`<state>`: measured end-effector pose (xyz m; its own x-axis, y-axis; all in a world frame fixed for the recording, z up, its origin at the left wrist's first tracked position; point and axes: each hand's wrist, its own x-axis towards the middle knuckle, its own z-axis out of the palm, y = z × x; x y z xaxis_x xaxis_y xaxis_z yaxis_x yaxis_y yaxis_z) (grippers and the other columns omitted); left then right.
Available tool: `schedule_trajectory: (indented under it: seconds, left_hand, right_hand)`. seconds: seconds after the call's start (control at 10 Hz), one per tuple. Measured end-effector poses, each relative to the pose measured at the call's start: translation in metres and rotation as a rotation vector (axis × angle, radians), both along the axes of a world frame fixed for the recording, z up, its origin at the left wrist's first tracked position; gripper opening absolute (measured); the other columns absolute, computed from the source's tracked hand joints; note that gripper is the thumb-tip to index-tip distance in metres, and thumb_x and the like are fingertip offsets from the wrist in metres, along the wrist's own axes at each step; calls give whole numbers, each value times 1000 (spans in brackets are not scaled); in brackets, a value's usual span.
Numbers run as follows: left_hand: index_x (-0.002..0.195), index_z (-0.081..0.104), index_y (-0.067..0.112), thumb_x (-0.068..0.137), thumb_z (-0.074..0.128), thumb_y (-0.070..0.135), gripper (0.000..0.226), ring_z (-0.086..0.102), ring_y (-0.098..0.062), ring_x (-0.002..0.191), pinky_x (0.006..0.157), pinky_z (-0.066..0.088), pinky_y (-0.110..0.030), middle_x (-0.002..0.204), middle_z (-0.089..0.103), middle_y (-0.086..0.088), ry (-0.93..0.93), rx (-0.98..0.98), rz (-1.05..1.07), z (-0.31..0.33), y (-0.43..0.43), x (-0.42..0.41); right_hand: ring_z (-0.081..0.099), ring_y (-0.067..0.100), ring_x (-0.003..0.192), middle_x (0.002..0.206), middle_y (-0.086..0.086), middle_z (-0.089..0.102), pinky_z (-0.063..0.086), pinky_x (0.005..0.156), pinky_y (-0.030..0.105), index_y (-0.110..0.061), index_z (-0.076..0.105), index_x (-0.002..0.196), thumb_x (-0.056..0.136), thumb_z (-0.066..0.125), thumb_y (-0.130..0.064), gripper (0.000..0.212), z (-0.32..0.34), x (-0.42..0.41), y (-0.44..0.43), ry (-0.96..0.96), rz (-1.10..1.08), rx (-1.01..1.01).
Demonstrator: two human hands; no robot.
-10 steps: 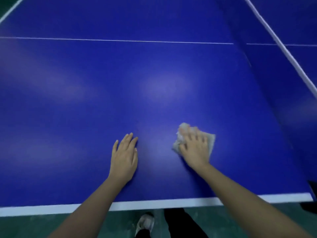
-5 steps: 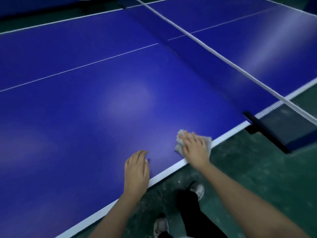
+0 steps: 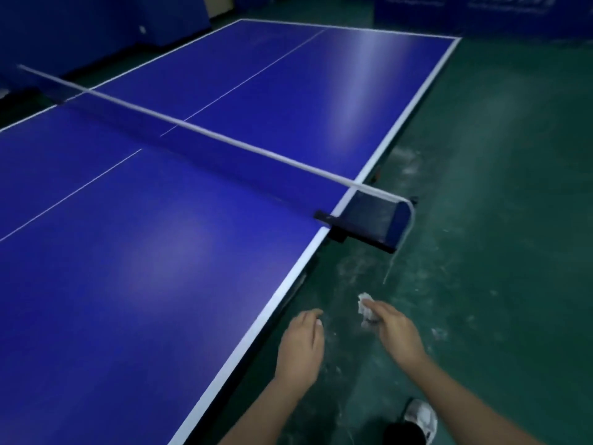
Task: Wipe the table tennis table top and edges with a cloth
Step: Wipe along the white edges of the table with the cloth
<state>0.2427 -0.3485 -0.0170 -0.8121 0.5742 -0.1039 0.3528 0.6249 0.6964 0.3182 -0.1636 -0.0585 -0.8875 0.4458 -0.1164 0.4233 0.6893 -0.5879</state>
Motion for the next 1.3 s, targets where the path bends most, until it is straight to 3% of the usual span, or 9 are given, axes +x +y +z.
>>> schedule_trajectory:
  seconds: [0.2, 0.4, 0.5, 0.6, 0.8, 0.9, 1.0, 1.2, 1.3]
  left_hand:
    - [123, 56, 6, 102, 28, 28, 41, 51, -21, 119, 92, 34, -18, 127, 57, -7, -527, 32, -78, -10, 179, 45]
    - [92, 66, 9, 98, 25, 49, 58, 64, -22, 83, 80, 48, -33, 85, 69, -11, -1461, 364, 441, 0, 313, 76]
    - [107, 59, 5, 96, 20, 56, 66, 63, -25, 83, 84, 47, -37, 88, 66, -16, -1574, 460, 488, 3, 343, 77]
    - [131, 48, 6, 98, 11, 53, 68, 50, -26, 120, 105, 32, -41, 126, 57, -15, -1511, 360, 488, -1, 358, 60]
    - [72, 58, 6, 93, 29, 40, 48, 57, -21, 64, 73, 46, -28, 66, 58, -11, -1557, 213, 440, -11, 400, 37]
    - [110, 55, 7, 99, 31, 25, 32, 58, -23, 99, 92, 42, -37, 104, 61, -10, -1439, 32, 360, -13, 421, 29]
    - [113, 53, -2, 96, 38, 8, 25, 51, -33, 119, 95, 41, -37, 116, 55, -22, -1323, 48, 244, -9, 435, 9]
    - [127, 47, 8, 98, 35, 10, 31, 56, -24, 108, 82, 44, -34, 131, 53, -13, -1062, -301, 20, -14, 471, -47]
    - [133, 46, 1, 98, 38, 8, 36, 56, -19, 95, 68, 45, -23, 117, 58, -9, -804, -357, -105, -26, 483, -82]
  right_hand:
    - [56, 10, 115, 131, -6, 56, 41, 87, 16, -23, 54, 132, 90, 51, 4, 50, 22, 68, 99, 181, -247, -76]
    - [41, -19, 118, 133, -26, 46, 30, 93, -2, -33, 48, 133, 93, 51, -3, 51, 26, 90, 161, 386, -309, -274]
    - [51, -9, 111, 131, -11, 52, 35, 89, 3, -27, 46, 133, 92, 49, 7, 53, 4, 94, 203, 278, -284, -307]
    - [62, 23, 107, 125, 6, 63, 45, 83, 29, -23, 51, 134, 94, 51, -5, 44, -15, 100, 264, -12, -637, -265]
    - [57, 14, 116, 124, 9, 62, 42, 97, 24, -11, 58, 129, 91, 56, -20, 39, -11, 63, 252, 255, -202, -382]
    - [61, 24, 107, 121, 9, 64, 45, 87, 27, -20, 54, 132, 94, 50, -6, 41, -30, 61, 300, 29, -631, -306]
    - [54, 2, 107, 120, 0, 62, 37, 91, 5, -26, 54, 130, 97, 45, -25, 35, -11, 36, 289, 411, -397, -201]
    - [60, 19, 107, 124, 1, 63, 43, 89, 28, -27, 56, 129, 96, 45, -14, 37, -15, -2, 331, 215, -747, -193]
    - [54, 9, 115, 130, -7, 57, 38, 98, 17, -27, 52, 133, 94, 42, -9, 44, -16, -40, 316, 304, -333, -56]
